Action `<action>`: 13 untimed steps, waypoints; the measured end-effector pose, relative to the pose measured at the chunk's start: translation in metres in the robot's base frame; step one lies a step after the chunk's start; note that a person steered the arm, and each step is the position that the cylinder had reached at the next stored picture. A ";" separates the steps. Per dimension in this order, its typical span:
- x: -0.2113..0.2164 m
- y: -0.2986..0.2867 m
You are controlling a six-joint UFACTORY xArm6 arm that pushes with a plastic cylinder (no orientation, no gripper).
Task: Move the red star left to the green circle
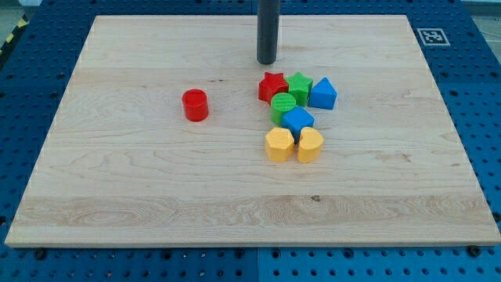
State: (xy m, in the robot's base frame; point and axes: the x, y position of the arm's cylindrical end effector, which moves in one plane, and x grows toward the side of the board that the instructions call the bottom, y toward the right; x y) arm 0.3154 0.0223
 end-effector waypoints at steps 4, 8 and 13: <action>0.030 0.015; 0.046 0.034; 0.082 -0.065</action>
State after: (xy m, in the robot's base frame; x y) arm 0.3971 -0.0429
